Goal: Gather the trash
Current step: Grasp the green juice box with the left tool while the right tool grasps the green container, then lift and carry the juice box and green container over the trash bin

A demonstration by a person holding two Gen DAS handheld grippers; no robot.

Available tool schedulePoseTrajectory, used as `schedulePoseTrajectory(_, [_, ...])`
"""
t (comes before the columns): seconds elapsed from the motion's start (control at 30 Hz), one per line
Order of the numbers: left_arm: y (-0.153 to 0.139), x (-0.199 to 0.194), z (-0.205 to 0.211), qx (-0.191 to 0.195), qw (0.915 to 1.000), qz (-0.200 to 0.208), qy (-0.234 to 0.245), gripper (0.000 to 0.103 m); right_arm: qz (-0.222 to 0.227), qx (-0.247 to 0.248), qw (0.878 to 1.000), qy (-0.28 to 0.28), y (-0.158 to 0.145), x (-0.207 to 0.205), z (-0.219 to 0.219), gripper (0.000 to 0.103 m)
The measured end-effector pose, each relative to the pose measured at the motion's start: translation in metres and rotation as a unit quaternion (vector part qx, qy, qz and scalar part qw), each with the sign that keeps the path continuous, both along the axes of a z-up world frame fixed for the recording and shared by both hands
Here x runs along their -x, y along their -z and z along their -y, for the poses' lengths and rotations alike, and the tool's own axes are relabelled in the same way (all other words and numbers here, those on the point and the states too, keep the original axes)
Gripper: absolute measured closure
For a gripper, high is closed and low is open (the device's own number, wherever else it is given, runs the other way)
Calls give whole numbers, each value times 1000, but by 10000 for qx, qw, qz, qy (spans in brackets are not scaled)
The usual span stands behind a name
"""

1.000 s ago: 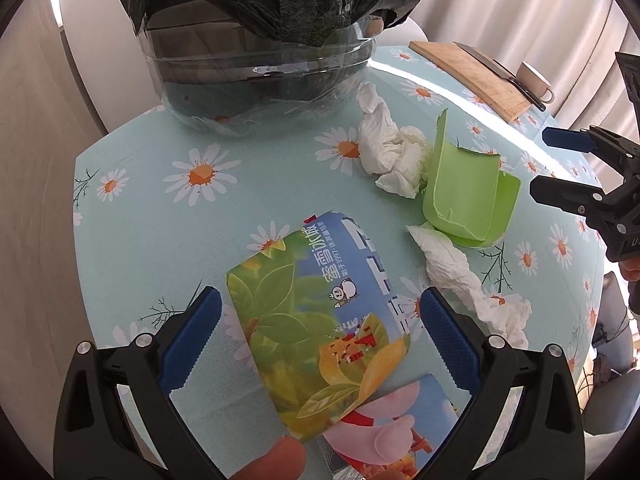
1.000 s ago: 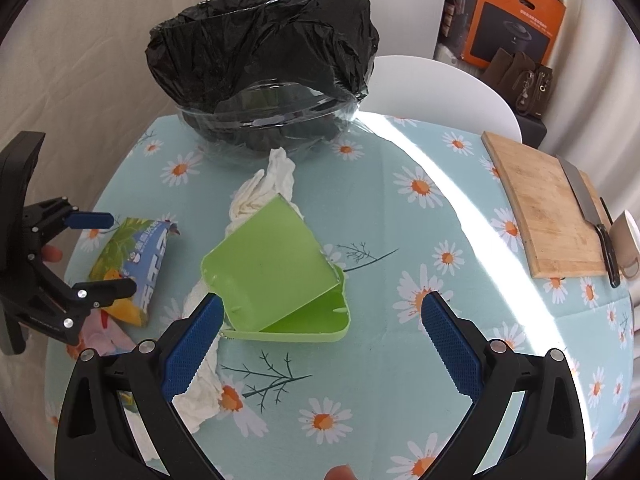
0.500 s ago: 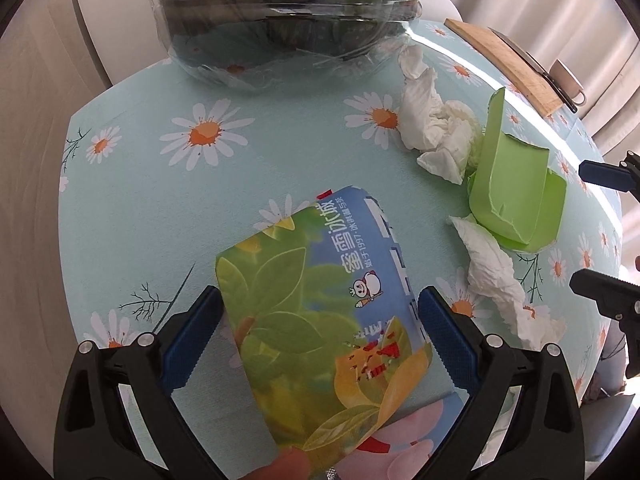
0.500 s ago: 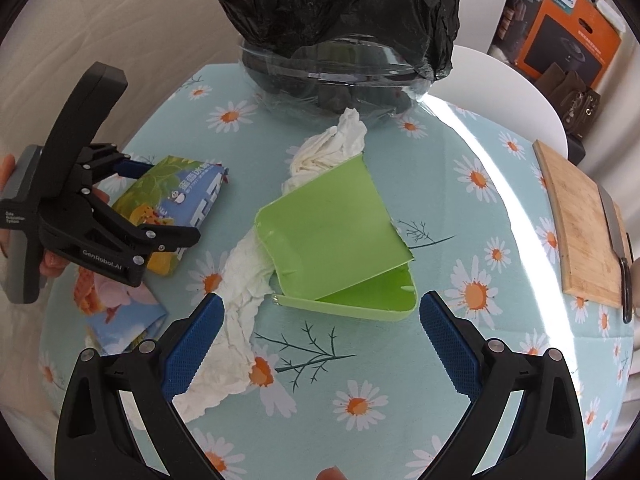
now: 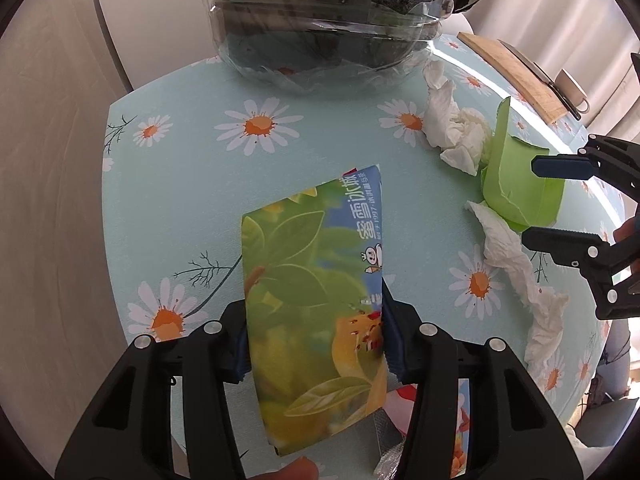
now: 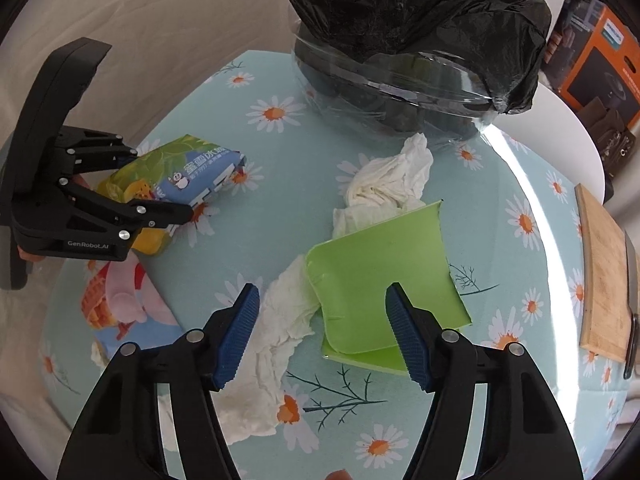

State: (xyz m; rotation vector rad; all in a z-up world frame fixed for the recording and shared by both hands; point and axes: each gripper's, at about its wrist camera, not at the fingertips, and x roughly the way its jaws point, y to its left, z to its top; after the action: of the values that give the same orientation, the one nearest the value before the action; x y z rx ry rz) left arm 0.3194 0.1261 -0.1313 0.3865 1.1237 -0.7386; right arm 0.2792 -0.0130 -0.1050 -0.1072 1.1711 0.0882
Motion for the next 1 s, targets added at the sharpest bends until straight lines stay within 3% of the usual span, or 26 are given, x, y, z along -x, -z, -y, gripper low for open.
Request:
schedulePoseTrajectory(0.03, [-1,1,-2,2,10000,1,15,51,-33,-25,10000,-73,1,-2,-2,53])
schedulePoseTrajectory(0.1, [-3,3,-4,-18,10000,45,20,51,-132,-5,9998,-147,6,-8,-5,56])
schedulePoseTrajectory(0.2, [-7,4,-8,-62,9998,173,-15,51,-351,143,9991,-171,18,-15,-7,76])
schedulePoseTrajectory(0.27, [-11,4,-10,-2,9999,171,-29,51,-406,232,9987,-189,23,-15,-8,95])
schedulePoseTrajectory(0.3, [-12,3,-12,13,9998,193,-60,51,-393,281,9987,-184,24,-14,-8,97])
schedulePoseTrajectory(0.73, [-28,8,-11,-22,9991,420,91,51,376,-408,9972,498,-31,13,22,101])
schedulePoseTrajectory(1.0, [-47,8,-8,118,9983,516,253,51,1040,-398,9894,930,-70,27,38,101])
